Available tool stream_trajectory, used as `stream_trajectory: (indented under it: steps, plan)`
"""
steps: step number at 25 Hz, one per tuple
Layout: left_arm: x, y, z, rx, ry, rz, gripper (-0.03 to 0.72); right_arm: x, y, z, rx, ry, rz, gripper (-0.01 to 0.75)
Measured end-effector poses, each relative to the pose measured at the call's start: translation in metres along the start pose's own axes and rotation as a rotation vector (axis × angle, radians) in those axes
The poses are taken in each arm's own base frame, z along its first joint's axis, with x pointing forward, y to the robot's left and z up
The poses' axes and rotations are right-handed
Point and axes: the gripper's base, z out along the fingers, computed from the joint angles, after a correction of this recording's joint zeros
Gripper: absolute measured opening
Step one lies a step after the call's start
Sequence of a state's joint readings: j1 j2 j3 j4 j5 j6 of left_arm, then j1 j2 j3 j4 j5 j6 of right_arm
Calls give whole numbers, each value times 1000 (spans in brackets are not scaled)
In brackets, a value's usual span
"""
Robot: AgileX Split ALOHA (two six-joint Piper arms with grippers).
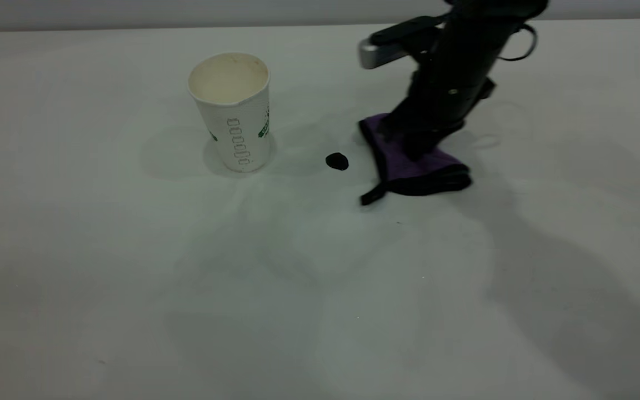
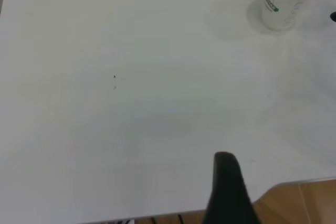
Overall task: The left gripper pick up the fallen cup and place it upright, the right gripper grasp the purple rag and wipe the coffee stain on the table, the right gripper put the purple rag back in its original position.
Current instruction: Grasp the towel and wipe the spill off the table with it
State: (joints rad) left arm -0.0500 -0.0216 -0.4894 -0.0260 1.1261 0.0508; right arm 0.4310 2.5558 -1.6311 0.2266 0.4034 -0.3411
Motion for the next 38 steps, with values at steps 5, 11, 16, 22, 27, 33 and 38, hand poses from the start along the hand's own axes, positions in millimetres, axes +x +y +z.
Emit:
stream_trajectory:
  steps: [5,11,16,22,27,33,38]
  plan:
    - [0,0,0,0,0,0,554,-17,23,7,-23,-31,-43,56]
    - [0,0,0,0,0,0,554,-28,48,11,-69,-20,-65,56]
    - [0,0,0,0,0,1,554,-21,73,11,-142,73,-57,60]
    - [0,0,0,0,0,1,554,-1,98,8,-234,281,-94,62]
    - [0,0,0,0,0,1,554,2,92,8,-185,320,-91,66]
    - [0,0,0,0,0,1,554,-2,45,6,-36,301,48,70]
    - [0,0,0,0,0,1,554,3,-10,1,55,313,100,76]
